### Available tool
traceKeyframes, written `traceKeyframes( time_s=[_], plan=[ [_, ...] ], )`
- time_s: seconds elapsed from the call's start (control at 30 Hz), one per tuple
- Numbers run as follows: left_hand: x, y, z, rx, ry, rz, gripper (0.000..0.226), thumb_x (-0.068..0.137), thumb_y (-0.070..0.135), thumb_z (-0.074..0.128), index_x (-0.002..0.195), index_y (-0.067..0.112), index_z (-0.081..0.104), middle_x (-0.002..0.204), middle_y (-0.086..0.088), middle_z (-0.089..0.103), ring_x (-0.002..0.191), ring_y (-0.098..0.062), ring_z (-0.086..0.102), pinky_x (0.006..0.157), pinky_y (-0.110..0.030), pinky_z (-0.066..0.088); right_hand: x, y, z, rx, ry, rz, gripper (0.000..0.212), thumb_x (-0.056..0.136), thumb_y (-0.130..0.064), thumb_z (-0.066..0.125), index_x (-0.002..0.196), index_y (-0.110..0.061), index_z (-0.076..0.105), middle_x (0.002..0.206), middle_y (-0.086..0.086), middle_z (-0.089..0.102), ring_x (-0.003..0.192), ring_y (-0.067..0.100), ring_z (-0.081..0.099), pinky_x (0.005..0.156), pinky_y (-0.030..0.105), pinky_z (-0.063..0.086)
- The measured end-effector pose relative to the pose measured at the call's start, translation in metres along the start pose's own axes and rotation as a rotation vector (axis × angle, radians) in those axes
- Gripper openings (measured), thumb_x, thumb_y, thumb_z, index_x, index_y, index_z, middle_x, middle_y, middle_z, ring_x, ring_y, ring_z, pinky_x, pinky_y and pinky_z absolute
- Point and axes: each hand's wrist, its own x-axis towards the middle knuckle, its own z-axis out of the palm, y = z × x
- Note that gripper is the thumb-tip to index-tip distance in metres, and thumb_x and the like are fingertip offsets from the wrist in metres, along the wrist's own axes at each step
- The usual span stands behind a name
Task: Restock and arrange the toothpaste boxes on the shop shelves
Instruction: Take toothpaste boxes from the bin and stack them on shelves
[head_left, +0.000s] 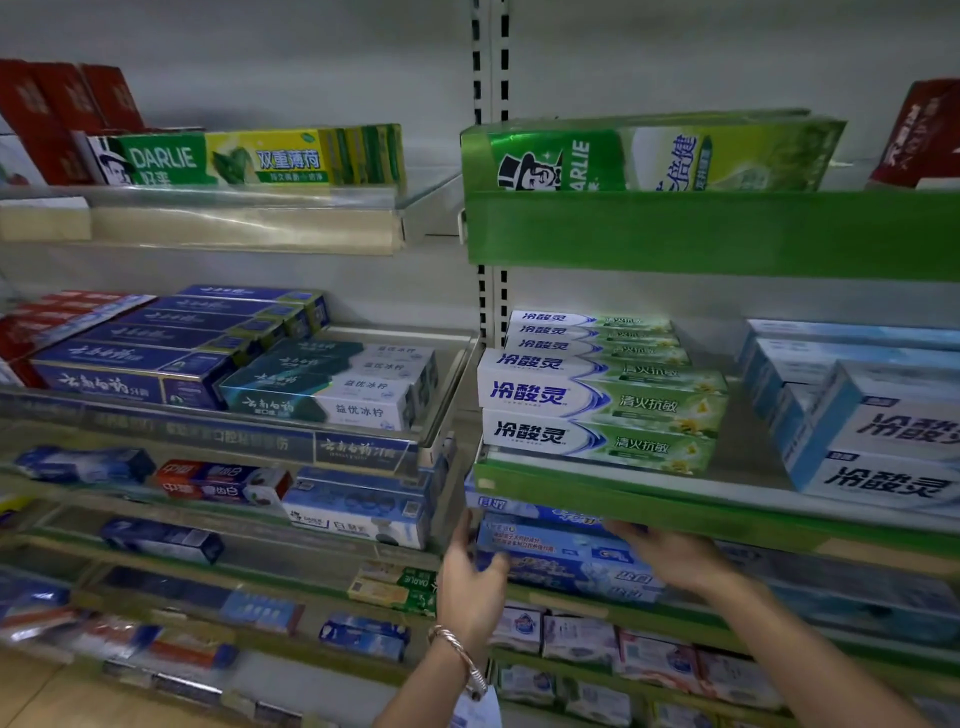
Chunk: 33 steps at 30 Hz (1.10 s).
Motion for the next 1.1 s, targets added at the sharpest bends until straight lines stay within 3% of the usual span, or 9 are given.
traceKeyframes(
  time_s=[0.1, 0.2, 0.37, 0.47, 0.53, 0.67, 0.83, 1.0, 1.1],
  plan=[
    [0.001, 0.001, -0.003, -0.041, 0.038, 0.016, 0.058, 0.089, 0.004, 0.060, 0.142, 0.019, 0.039, 0.120, 0.005, 0.061, 0.093, -0.008, 0.061, 0.079, -0.028, 0.055, -0.002, -0.001, 0.001, -0.029, -0.033, 0.065, 0.054, 0.080, -0.077, 0.030, 0.099, -0.035, 0.059, 0.083, 0.001, 0.064, 0.077, 0.016, 0.058, 0.064, 0.026, 0.033],
    [0.000, 0.006, -0.007, -0.110, 0.110, 0.055, 0.061, 0.089, 0.005, 0.062, 0.142, 0.021, 0.036, 0.114, 0.006, 0.061, 0.094, -0.013, 0.061, 0.088, -0.035, 0.052, -0.008, -0.007, 0.002, -0.009, 0.006, 0.091, 0.060, 0.077, -0.077, 0.039, 0.058, -0.020, 0.038, 0.046, -0.005, 0.023, 0.042, 0.012, 0.028, 0.051, 0.031, 0.020],
    [-0.004, 0.023, -0.021, -0.235, 0.139, 0.146, 0.066, 0.088, 0.017, 0.066, 0.143, 0.029, 0.030, 0.112, 0.002, 0.059, 0.105, -0.024, 0.057, 0.091, -0.038, 0.046, -0.019, -0.013, 0.003, 0.124, 0.016, 0.063, 0.053, 0.076, -0.068, 0.055, 0.058, -0.020, 0.043, 0.052, -0.005, 0.035, 0.045, 0.010, 0.035, 0.054, 0.025, 0.031],
    [-0.005, 0.026, -0.032, -0.284, 0.082, 0.136, 0.054, 0.083, 0.020, 0.070, 0.129, 0.025, 0.041, 0.106, -0.013, 0.064, 0.093, -0.025, 0.063, 0.079, -0.036, 0.051, -0.026, -0.013, 0.006, 0.316, 0.004, 0.062, 0.067, 0.071, -0.057, 0.068, 0.110, -0.003, 0.061, 0.103, 0.011, 0.065, 0.090, 0.022, 0.063, 0.081, 0.029, 0.046],
    [-0.001, 0.017, -0.042, -0.425, 0.009, 0.052, 0.059, 0.071, 0.019, 0.076, 0.123, 0.014, 0.048, 0.104, -0.018, 0.066, 0.080, -0.021, 0.068, 0.066, -0.028, 0.054, -0.027, -0.017, 0.011, 0.493, 0.045, 0.071, 0.075, 0.061, -0.054, 0.075, 0.113, -0.003, 0.061, 0.124, 0.017, 0.061, 0.106, 0.028, 0.060, 0.087, 0.031, 0.044],
    [-0.002, -0.007, -0.052, -0.832, -0.092, -0.139, 0.094, 0.034, 0.019, 0.096, 0.112, -0.010, 0.052, 0.099, -0.021, 0.067, 0.083, -0.027, 0.070, 0.063, -0.029, 0.060, -0.023, -0.034, 0.026, 0.793, 0.176, 0.085, 0.036, 0.069, -0.035, 0.080, 0.085, -0.006, 0.065, 0.111, 0.019, 0.066, 0.086, 0.027, 0.062, 0.089, 0.039, 0.046],
    [-0.024, -0.036, -0.042, -1.041, -0.085, -0.214, 0.073, 0.060, 0.007, 0.078, 0.123, -0.015, 0.050, 0.095, -0.019, 0.072, 0.081, -0.024, 0.072, 0.063, -0.028, 0.060, -0.028, -0.054, 0.056, 1.001, 0.256, -0.059, 0.020, 0.077, -0.009, 0.076, 0.079, -0.019, 0.059, 0.080, -0.002, 0.067, 0.083, 0.014, 0.067, 0.071, 0.018, 0.052],
    [-0.051, -0.049, -0.029, -1.068, -0.268, -0.227, 0.103, 0.011, 0.008, 0.097, 0.107, -0.007, 0.062, 0.090, -0.021, 0.073, 0.070, -0.028, 0.072, 0.057, -0.032, 0.059, -0.034, -0.076, 0.087, 0.812, 0.007, -0.291, 0.061, 0.081, 0.005, 0.069, 0.132, -0.015, 0.042, 0.098, -0.007, 0.061, 0.076, -0.003, 0.065, 0.066, 0.013, 0.053],
    [-0.056, -0.055, -0.023, -0.966, -0.289, -0.233, 0.101, 0.013, 0.014, 0.098, 0.105, -0.002, 0.061, 0.087, -0.020, 0.071, 0.063, -0.025, 0.068, 0.053, -0.029, 0.055, -0.033, -0.079, 0.091, 0.625, -0.042, -0.366, 0.063, 0.081, 0.000, 0.069, 0.129, -0.030, 0.042, 0.106, -0.011, 0.062, 0.092, 0.003, 0.065, 0.080, 0.023, 0.056]
  ],
)
